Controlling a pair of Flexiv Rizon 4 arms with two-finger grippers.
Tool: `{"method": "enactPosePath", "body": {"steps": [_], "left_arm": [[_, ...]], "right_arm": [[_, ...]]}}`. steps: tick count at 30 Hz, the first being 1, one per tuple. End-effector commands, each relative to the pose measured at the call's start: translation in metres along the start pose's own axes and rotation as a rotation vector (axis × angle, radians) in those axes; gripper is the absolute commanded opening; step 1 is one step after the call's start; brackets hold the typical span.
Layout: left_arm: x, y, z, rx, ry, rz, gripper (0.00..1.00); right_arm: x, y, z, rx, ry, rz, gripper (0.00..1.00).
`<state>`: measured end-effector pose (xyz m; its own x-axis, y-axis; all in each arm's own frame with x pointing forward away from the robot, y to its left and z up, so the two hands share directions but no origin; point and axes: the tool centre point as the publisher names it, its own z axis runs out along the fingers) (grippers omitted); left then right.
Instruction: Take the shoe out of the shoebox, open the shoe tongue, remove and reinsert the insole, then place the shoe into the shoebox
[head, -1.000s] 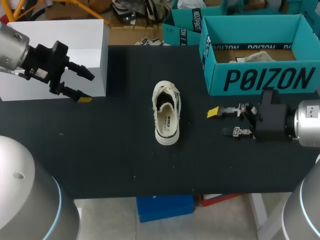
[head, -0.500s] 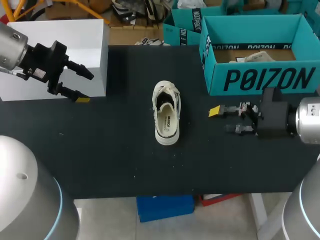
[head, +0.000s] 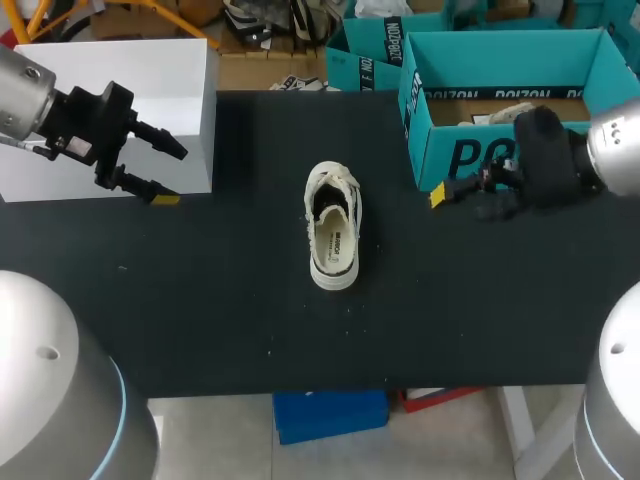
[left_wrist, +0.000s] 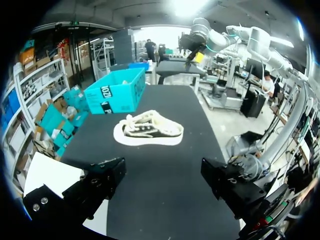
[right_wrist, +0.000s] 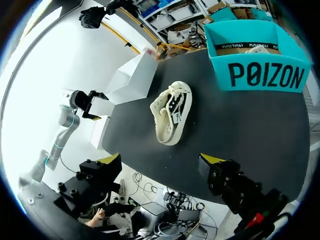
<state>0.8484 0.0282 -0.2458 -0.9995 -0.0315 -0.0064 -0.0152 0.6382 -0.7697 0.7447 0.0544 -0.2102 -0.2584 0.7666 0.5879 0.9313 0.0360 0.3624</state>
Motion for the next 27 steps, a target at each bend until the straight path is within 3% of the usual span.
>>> {"method": "enactPosePath", "body": {"steps": [1, 12, 19, 27], "left_arm": [[0.001, 0.001, 0.001, 0.000, -0.003, 0.002, 1.00], [0.001, 0.001, 0.001, 0.000, -0.003, 0.002, 1.00], [0.001, 0.001, 0.001, 0.000, -0.003, 0.002, 1.00], [0.001, 0.001, 0.001, 0.000, -0.003, 0.002, 1.00]], "right_arm": [[0.002, 0.047, 0.024, 0.341, -0.282, -0.079, 1.00], [-0.001, 0.071, 0.059, 0.452, -0.456, -0.127, 1.00], [0.002, 0.079, 0.081, 0.482, -0.477, -0.108, 1.00], [0.002, 0.079, 0.081, 0.482, -0.477, -0.108, 1.00]]}}
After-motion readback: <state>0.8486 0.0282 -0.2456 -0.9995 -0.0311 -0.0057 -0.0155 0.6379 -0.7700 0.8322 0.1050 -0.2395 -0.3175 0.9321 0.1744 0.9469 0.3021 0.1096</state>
